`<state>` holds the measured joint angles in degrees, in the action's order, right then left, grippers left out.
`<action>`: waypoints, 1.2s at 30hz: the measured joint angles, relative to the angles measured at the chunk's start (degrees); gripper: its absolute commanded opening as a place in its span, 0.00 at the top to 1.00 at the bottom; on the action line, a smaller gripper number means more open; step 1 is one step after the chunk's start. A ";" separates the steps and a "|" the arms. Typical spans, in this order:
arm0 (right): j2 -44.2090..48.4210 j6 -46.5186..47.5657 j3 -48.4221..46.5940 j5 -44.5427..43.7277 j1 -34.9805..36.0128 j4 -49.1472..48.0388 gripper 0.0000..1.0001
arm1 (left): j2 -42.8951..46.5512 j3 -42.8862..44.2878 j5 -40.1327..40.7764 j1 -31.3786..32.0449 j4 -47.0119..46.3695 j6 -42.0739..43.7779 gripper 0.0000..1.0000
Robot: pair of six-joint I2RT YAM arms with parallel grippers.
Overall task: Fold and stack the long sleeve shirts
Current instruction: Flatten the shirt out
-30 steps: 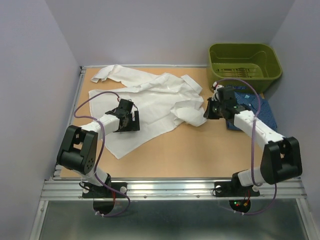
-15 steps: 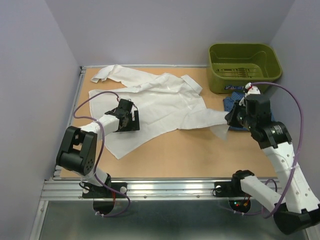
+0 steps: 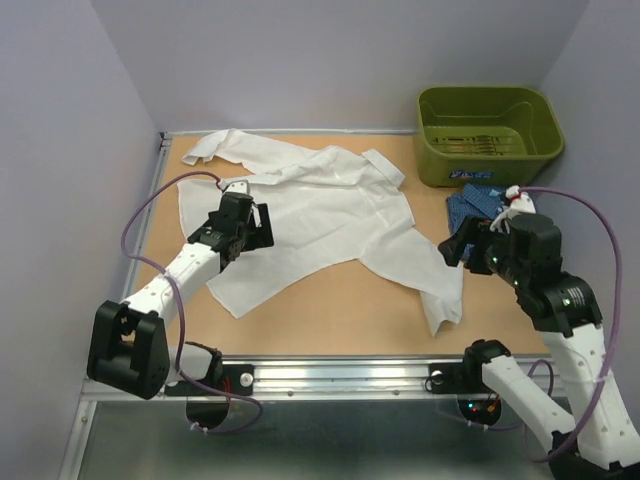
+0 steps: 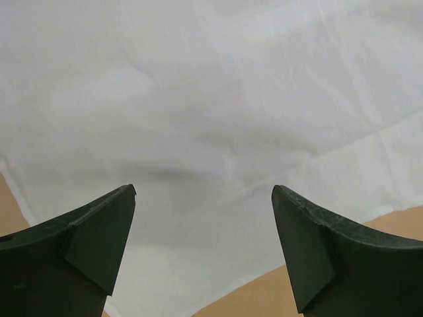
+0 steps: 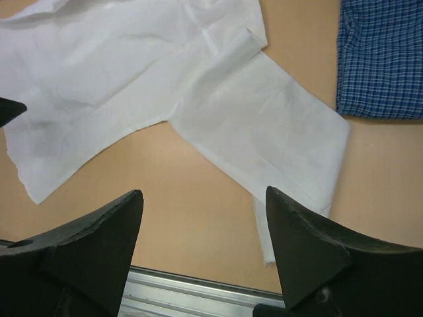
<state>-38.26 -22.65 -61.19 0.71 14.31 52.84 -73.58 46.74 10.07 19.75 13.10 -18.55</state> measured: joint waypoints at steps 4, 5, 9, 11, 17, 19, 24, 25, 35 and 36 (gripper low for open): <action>-8.37 0.04 2.01 3.76 0.00 -5.38 0.22 | 1.22 0.72 -0.42 0.00 0.46 -0.28 0.04; -11.19 0.02 2.14 4.61 0.00 -7.02 0.23 | 0.96 1.01 -0.68 0.00 0.52 -0.46 0.04; -23.02 0.00 2.75 7.80 0.00 -15.63 0.30 | -1.75 2.99 -1.95 0.02 0.39 -1.88 0.04; -28.94 0.00 2.75 8.79 0.00 -20.59 0.31 | -4.31 4.52 -2.45 0.07 -0.07 -2.60 0.04; -44.50 0.20 2.67 10.67 0.00 -34.03 0.32 | -12.85 8.48 -2.75 0.42 -1.38 -3.10 0.04; -49.31 0.15 1.97 11.47 0.00 -37.62 0.32 | -15.65 8.98 -3.17 0.59 -2.08 -3.26 0.04; -60.87 -0.11 -0.04 11.96 1.36 -43.63 0.32 | -19.50 8.96 -4.76 1.16 -2.25 -3.96 0.04; -61.83 -0.13 -0.04 11.96 1.70 -44.00 0.32 | -19.74 8.70 -5.33 1.22 -2.36 -4.24 0.04; -62.49 -3.04 5.42 11.98 3.13 -49.83 0.32 | -14.80 -0.46 -13.22 1.51 -5.88 -6.23 0.04; -61.09 -3.23 7.30 11.98 3.02 -50.31 0.31 | -13.40 -1.92 -14.49 1.53 -6.27 -6.45 0.04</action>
<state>-99.35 -25.89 -53.89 12.69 17.32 2.52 -86.98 44.82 -4.43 21.28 6.83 -24.99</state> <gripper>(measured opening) 0.684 0.960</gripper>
